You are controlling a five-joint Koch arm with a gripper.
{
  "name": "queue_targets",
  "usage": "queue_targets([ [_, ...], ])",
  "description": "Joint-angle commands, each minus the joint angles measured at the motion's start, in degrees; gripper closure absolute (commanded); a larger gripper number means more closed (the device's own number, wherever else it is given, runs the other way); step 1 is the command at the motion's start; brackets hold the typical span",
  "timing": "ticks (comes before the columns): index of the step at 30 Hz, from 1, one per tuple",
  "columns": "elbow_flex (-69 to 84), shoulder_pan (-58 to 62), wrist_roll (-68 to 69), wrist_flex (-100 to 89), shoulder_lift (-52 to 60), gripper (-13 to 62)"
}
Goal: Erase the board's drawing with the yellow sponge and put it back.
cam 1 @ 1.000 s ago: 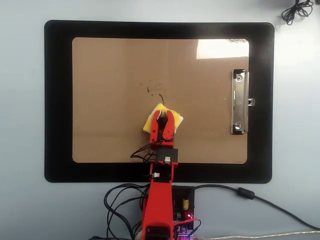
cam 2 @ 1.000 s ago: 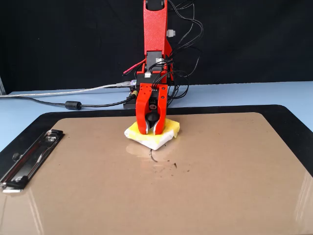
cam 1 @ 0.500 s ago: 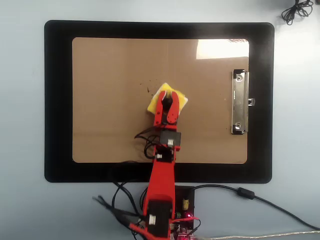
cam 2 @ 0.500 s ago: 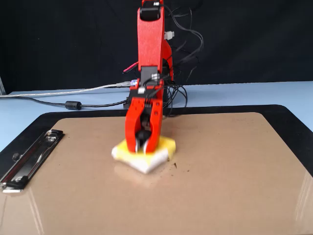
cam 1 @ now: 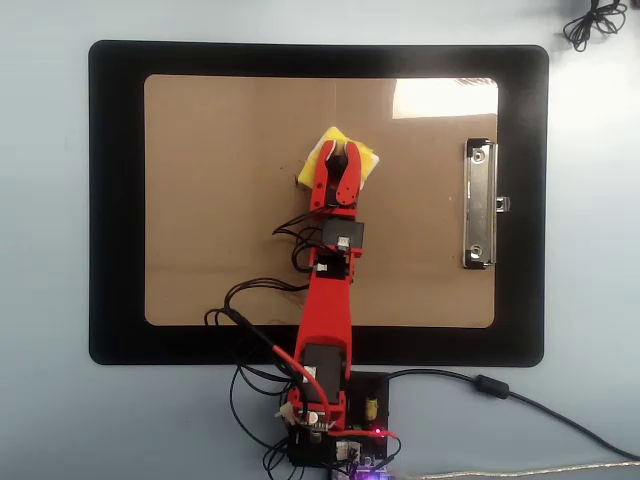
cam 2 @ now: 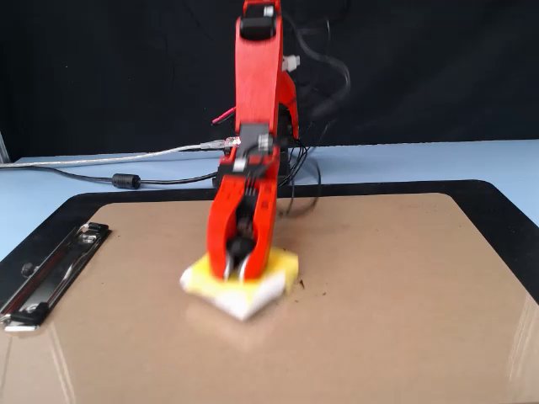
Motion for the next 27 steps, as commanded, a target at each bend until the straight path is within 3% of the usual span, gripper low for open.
queue_targets([
  [1,0.53,-0.97,0.53,-0.62,-1.32,57.6],
  [4,9.93,-3.43,0.09,-1.32,5.19,57.6],
  [10,38.06,-10.02,-2.81,-1.41,31.29,57.6],
  [14,42.71,-13.80,-3.60,-1.14,38.41,57.6],
  [16,39.73,-14.85,-3.60,-1.14,35.07,57.6],
  [25,-5.10,-13.18,-3.34,-0.97,-3.60,57.6],
  [27,-3.96,-11.95,-3.25,-1.23,-4.22,57.6],
])
